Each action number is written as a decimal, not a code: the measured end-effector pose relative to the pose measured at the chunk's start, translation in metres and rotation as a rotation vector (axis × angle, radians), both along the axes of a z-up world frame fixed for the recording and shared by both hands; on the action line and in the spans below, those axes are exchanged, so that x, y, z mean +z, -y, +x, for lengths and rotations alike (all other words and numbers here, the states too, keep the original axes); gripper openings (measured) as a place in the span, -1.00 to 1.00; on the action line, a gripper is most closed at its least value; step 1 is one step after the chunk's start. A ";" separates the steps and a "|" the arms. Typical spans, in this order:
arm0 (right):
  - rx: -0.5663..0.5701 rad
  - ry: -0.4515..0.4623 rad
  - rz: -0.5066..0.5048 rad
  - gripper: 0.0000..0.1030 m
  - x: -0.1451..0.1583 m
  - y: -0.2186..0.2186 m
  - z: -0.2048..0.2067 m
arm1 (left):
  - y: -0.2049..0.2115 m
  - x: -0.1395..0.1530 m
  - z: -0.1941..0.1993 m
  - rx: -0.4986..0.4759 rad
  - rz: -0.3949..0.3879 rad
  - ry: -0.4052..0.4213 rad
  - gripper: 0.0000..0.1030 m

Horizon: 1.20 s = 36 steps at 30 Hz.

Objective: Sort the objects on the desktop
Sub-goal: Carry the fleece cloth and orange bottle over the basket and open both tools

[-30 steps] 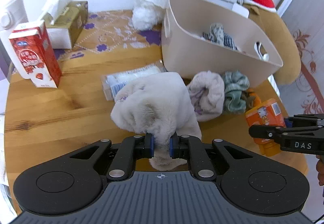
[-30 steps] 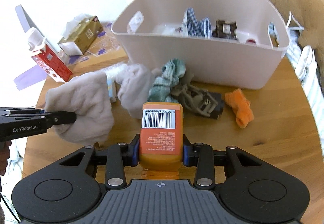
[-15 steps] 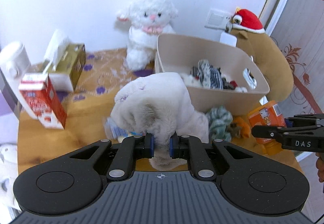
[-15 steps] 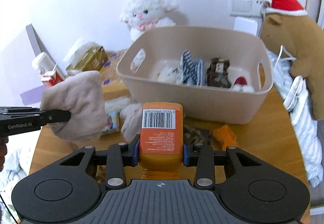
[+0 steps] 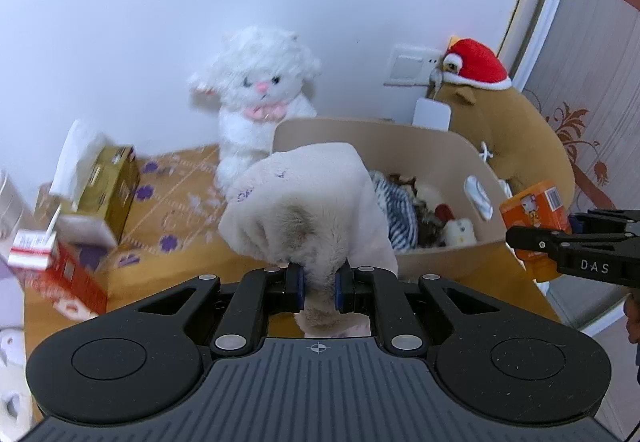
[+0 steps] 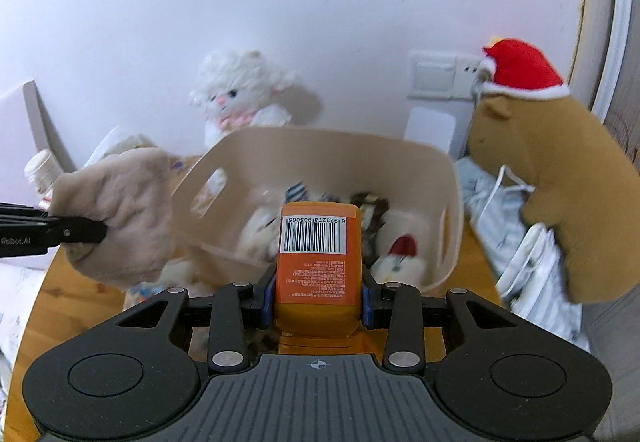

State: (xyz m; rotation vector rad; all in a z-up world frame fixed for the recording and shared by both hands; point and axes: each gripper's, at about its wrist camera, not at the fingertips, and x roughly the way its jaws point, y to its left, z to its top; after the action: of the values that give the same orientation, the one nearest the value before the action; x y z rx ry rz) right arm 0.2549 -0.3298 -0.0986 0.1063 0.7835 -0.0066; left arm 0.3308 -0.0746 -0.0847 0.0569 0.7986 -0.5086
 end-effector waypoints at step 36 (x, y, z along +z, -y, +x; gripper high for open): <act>0.054 -0.091 -0.071 -0.30 -0.055 0.063 0.102 | 0.123 -0.066 0.085 -0.002 0.191 -0.118 -0.75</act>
State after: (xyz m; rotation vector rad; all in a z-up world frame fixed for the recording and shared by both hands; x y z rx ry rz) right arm 0.3570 -0.3923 -0.1534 0.0174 0.8757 0.0123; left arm 0.4153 -0.1977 -0.1504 0.2057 0.9610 -0.4399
